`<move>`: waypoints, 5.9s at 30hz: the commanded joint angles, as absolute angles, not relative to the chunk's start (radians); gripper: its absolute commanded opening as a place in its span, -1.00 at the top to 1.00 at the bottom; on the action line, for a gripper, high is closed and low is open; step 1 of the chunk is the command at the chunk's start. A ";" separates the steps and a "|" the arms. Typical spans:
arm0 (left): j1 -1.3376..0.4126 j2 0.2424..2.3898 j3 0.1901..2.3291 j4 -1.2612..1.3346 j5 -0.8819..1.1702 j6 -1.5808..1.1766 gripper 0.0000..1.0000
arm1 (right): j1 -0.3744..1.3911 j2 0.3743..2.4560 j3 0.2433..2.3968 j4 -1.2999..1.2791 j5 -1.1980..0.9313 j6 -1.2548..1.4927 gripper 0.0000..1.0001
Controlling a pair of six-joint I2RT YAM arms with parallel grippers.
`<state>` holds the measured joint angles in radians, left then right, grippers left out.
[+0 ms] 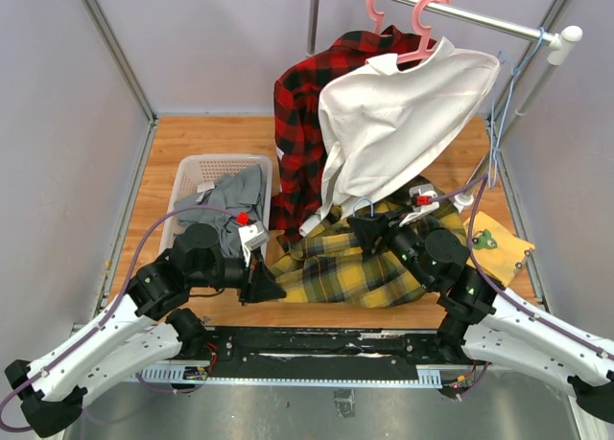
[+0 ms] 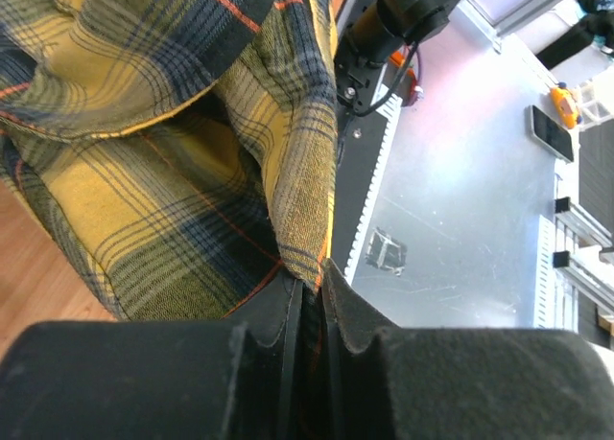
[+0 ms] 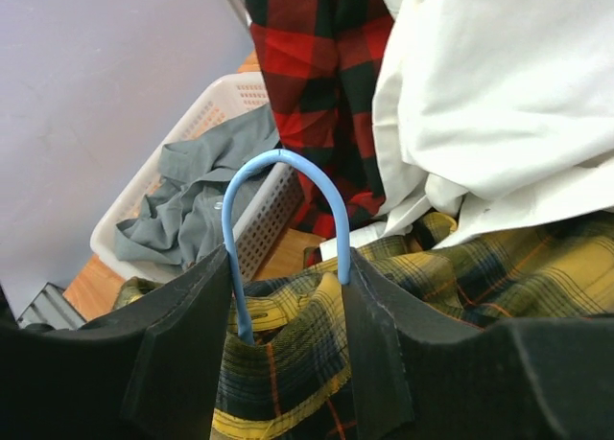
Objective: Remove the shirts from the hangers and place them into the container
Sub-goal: Remove the shirt from the hanger.
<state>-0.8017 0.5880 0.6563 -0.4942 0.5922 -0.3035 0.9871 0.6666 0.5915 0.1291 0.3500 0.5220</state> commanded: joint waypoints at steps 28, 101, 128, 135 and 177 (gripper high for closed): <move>-0.816 0.831 0.660 -0.205 0.421 -0.381 -0.50 | 0.994 0.734 0.639 0.137 0.042 0.318 0.99; -0.901 0.971 0.812 -0.367 -0.046 -0.482 0.99 | 0.995 0.983 0.709 0.186 -0.128 0.347 -0.80; -0.902 0.871 0.827 -0.415 -0.097 -0.443 0.82 | 0.979 0.965 0.722 -0.089 0.317 0.290 0.99; -0.902 0.817 0.854 -0.490 -0.287 -0.505 0.99 | 0.976 0.937 0.765 -0.237 0.285 0.247 0.99; -0.902 0.593 0.864 -0.485 -0.448 -0.553 0.99 | 0.896 0.504 0.672 -0.411 0.416 0.208 0.23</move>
<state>-0.9123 0.5919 0.8539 -0.4999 -0.3794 -0.6018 0.9184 0.6075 0.7208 -0.3939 0.2966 0.2531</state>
